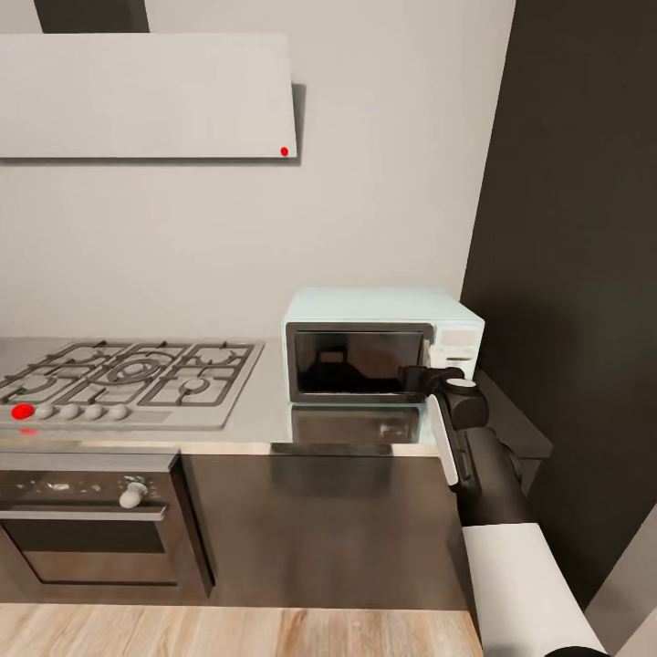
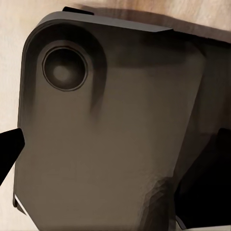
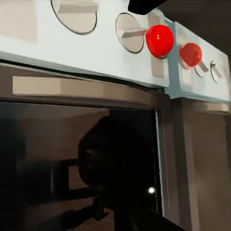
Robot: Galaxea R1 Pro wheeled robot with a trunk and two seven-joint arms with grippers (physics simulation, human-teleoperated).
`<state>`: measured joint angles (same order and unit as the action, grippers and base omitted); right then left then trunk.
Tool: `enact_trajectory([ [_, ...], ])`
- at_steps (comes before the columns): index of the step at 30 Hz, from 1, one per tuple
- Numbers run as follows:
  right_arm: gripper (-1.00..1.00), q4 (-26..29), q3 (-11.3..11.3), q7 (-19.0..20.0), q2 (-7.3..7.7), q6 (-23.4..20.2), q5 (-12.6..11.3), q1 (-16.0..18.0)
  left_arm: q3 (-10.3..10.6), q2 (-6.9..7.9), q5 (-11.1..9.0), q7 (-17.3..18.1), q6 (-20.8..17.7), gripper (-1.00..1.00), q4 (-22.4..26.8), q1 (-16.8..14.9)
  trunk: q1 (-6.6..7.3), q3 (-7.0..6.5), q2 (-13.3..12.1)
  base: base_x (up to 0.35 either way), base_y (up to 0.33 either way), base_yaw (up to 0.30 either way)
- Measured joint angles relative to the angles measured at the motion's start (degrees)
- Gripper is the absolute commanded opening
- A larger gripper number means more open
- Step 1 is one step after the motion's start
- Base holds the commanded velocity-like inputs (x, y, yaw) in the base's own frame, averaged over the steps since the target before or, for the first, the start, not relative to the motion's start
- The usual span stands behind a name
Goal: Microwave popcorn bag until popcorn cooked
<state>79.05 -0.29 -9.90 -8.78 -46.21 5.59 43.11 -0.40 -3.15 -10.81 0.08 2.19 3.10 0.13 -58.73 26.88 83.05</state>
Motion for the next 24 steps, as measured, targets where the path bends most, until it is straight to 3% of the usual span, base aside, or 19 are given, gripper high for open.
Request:
enact_trajectory([
  [4, 1.0, 0.0, -0.02, 0.0, -0.01, 0.0, 0.0, 0.01, 0.01, 0.0, 0.01, 0.0, -0.01, 1.0, 0.0, 0.0, 0.0, 0.0, 0.0, 0.0, -0.17, 0.0],
  [16, 1.0, -0.02, 0.02, 0.17, 0.0, -0.11, -0.06, 0.0, 0.02, 0.0, 0.0, 0.0, 0.0, 1.0, 0.0, 0.0, 0.0, 0.0, 0.0, 0.0, -0.008, 0.0],
  [21, 1.0, -0.09, 1.73, 4.65, 0.59, -0.49, 0.2, 0.01, 0.03, 0.0, 0.0, 0.0, 0.0, 1.0, 0.0, 0.0, 0.0, 0.0, 0.0, 0.0, 0.0, 0.0],
  [24, 1.0, -0.09, 2.22, 5.05, 0.91, -0.5, 0.29, 0.0, 0.01, 0.0, 0.0, 0.0, 0.0, 1.0, 0.0, 0.01, 0.0, 0.0, 0.0, 0.0, 0.0, 0.0],
])
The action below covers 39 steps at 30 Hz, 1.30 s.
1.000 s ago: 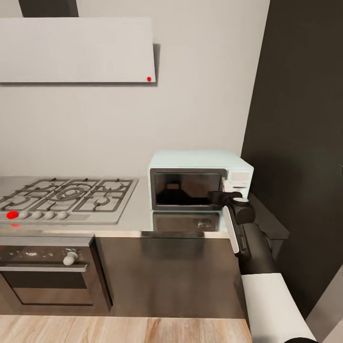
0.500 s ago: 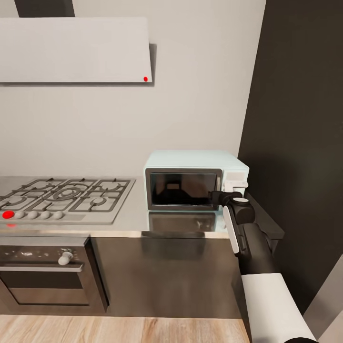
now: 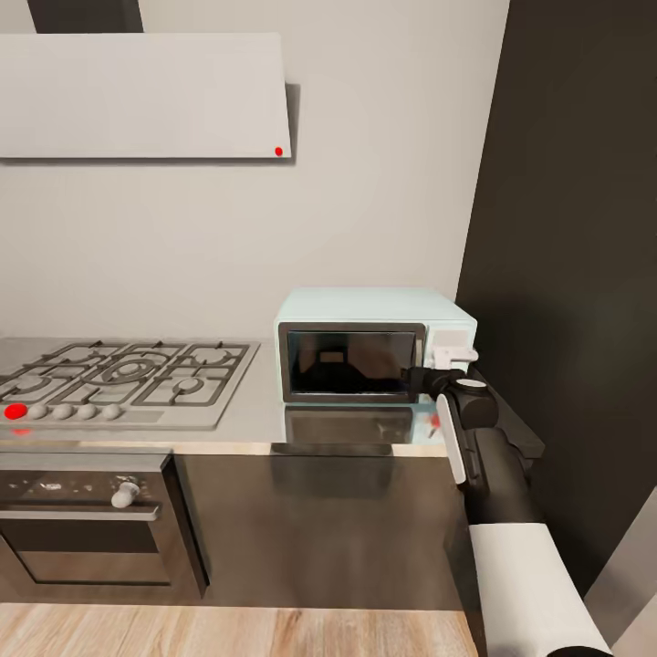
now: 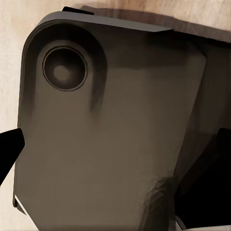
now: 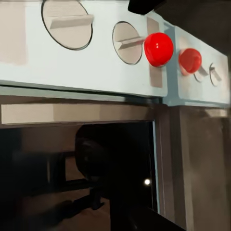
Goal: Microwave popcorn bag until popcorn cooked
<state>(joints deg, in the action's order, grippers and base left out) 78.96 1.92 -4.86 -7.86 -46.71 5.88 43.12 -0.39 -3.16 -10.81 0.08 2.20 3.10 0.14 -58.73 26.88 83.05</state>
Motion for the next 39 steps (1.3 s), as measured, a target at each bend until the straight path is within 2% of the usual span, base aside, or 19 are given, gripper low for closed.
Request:
enact_trajectory([
  [39, 1.0, 0.09, -0.22, -0.42, 0.0, 0.53, 0.47, 0.0, 0.04, 0.38, 0.08, 0.0, 0.0, 1.0, 0.0, -0.01, 0.0, 0.0, 0.0, 0.074, 0.0, 0.0],
])
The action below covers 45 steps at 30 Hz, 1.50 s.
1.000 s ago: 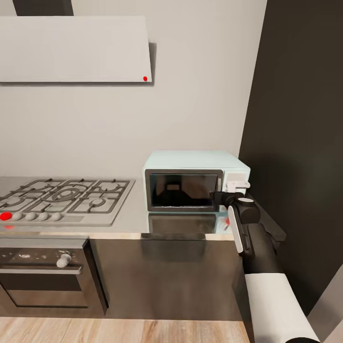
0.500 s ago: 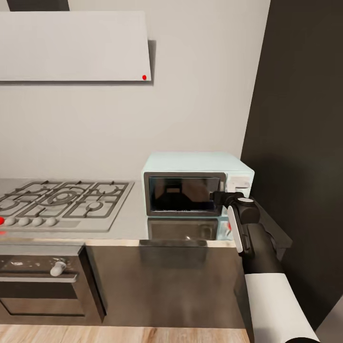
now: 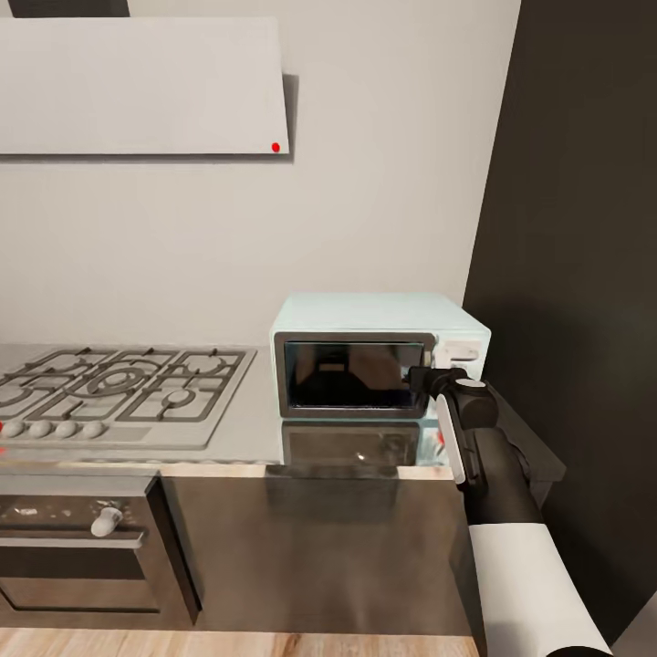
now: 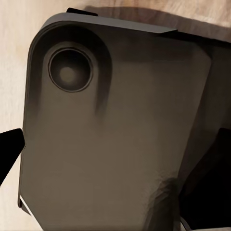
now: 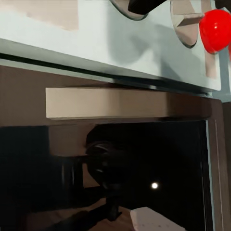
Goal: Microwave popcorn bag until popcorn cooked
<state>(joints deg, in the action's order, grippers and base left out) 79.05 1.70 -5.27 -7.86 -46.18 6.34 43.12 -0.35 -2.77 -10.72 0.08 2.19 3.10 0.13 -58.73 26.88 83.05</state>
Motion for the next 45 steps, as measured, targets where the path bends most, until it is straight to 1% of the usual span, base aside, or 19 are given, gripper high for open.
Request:
enact_trajectory([
  [3, 1.0, 0.0, 0.0, 0.0, 0.0, -0.01, 0.01, 0.0, 0.0, 0.05, -0.04, 0.0, 0.0, 1.0, 0.0, 0.01, 0.01, 0.0, 0.0, 0.103, 0.0, 0.0],
  [5, 1.0, 0.72, -0.02, -0.15, 0.0, -1.55, -0.36, 0.0, -0.02, 0.05, -0.06, 0.0, -0.01, 1.0, 0.02, 0.01, 0.02, 0.01, 0.03, 0.029, 0.0, 0.0],
  [7, 1.0, 0.81, -0.02, -0.17, 0.0, -1.67, -0.36, 0.0, -0.04, 0.06, -0.08, 0.0, -0.01, 1.0, 0.03, 0.0, 0.01, 0.0, 0.03, 0.008, 0.0, 0.0],
  [19, 1.0, 0.79, -0.04, 0.0, 0.06, -1.7, -0.27, 0.02, -0.03, 0.04, -0.08, 0.0, -0.01, 1.0, 0.02, 0.02, 0.01, 0.01, 0.03, -0.004, 0.0, 0.0],
  [20, 1.0, 0.49, -0.04, -0.08, 0.05, -1.1, -0.39, 0.02, -0.05, 0.01, -0.08, 0.0, -0.01, 1.0, 0.03, 0.03, 0.01, 0.01, 0.03, -0.144, 0.0, 0.0],
  [21, 1.0, 0.02, -0.01, 0.15, 0.05, -0.13, -0.01, 0.0, -0.05, -0.04, -0.08, 0.0, 0.0, 1.0, 0.0, 0.01, -0.02, 0.0, 0.0, -0.126, 0.0, 0.0],
  [30, 1.0, 0.0, -0.16, 0.01, 0.01, -0.09, 0.06, 0.0, -0.04, -0.1, -0.08, 0.0, 0.0, 1.0, 0.0, 0.02, 0.0, 0.0, 0.0, -0.012, 0.0, 0.0],
  [31, -1.0, 0.0, -0.17, -0.03, 0.01, -0.09, 0.08, 0.0, -0.04, -0.11, -0.08, 0.0, 0.0, 1.0, 0.0, 0.01, 0.0, 0.0, 0.0, 0.0, 0.0, 0.0],
  [35, -1.0, 0.0, -0.08, -0.13, 0.0, -0.09, 0.12, 0.0, -0.04, -0.12, -0.08, 0.0, 0.0, 1.0, 0.0, 0.0, 0.0, 0.0, 0.0, 0.0, 0.0, 0.0],
  [38, -1.0, 0.03, 0.06, -0.13, 0.03, -0.3, 2.56, 0.01, -0.04, -0.12, -0.08, 0.0, -0.01, 1.0, 0.02, 0.01, 0.0, 0.0, 0.0, 0.0, 0.0, 0.0],
  [39, -1.0, 0.03, 0.04, -0.15, 0.03, -0.32, 2.84, 0.01, -0.06, -0.12, -0.08, 0.0, -0.01, 1.0, 0.02, 0.01, 0.0, 0.0, 0.0, 0.0, 0.0, 0.0],
  [45, -1.0, 0.02, 0.0, -0.15, 0.03, -0.29, 2.93, 0.0, -0.07, -0.12, -0.09, 0.0, -0.01, 1.0, 0.02, 0.01, 0.0, 0.0, 0.0, 0.0, 0.0, 0.0],
])
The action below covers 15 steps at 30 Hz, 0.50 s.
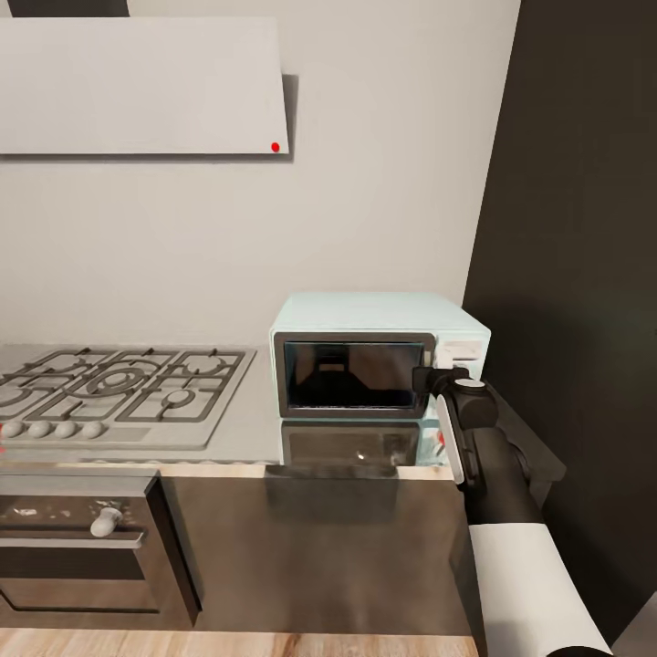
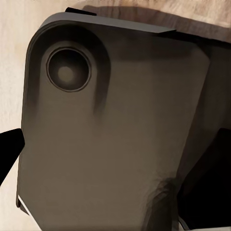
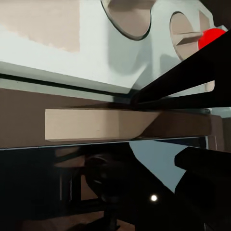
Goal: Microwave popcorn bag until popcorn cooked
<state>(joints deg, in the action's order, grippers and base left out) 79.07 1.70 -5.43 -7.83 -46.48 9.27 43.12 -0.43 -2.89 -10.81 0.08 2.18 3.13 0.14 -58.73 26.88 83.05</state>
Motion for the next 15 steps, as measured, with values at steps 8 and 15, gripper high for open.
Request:
enact_trajectory([
  [8, -1.0, -0.04, 0.05, -0.13, 0.0, -0.06, -0.24, 0.03, -0.01, 0.0, 0.0, 0.0, 0.02, 1.0, -0.01, -0.01, 0.0, -0.01, 0.01, 0.0, 0.0, 0.0],
  [15, -1.0, 0.0, 0.43, -0.31, 0.0, 0.03, 0.46, 0.0, -0.01, 0.0, -0.01, 0.0, 0.0, 1.0, 0.01, -0.02, -0.02, 0.0, -0.01, -0.074, 0.067, 0.0],
])
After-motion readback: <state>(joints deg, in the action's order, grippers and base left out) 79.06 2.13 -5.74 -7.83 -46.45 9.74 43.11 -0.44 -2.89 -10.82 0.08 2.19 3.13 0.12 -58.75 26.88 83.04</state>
